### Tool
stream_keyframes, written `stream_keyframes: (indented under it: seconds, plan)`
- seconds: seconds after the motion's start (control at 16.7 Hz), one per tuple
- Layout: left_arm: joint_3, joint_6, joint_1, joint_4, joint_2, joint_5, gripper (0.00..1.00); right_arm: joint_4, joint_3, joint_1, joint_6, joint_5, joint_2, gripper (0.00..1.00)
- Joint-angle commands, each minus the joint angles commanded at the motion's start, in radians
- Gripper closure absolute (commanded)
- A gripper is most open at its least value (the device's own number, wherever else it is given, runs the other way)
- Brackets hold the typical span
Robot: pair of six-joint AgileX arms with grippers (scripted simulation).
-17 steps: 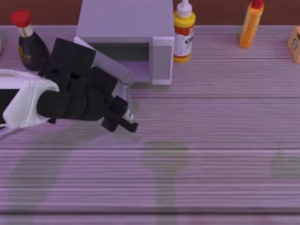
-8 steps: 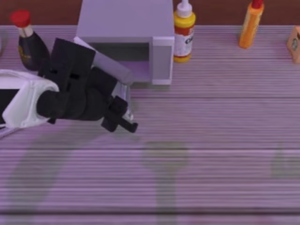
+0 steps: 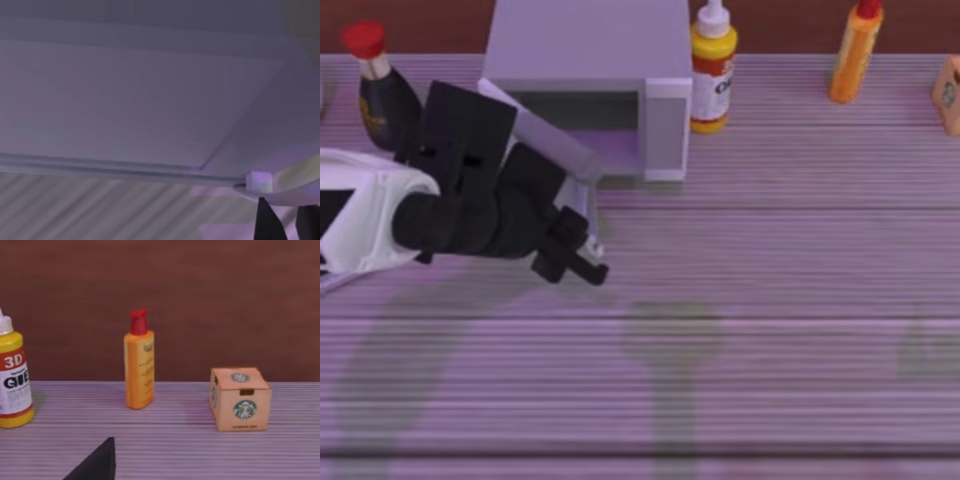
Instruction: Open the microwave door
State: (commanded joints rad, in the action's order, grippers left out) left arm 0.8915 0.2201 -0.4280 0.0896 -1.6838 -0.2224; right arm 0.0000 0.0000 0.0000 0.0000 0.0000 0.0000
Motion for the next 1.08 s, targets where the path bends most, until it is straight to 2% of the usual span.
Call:
stream_keyframes:
  seconds: [1.08]
  plan:
    - [-0.005, 0.017, 0.009, 0.005, 0.002, -0.009, 1.0, 0.0, 0.0, 0.0, 0.0, 0.0, 0.0, 0.0]
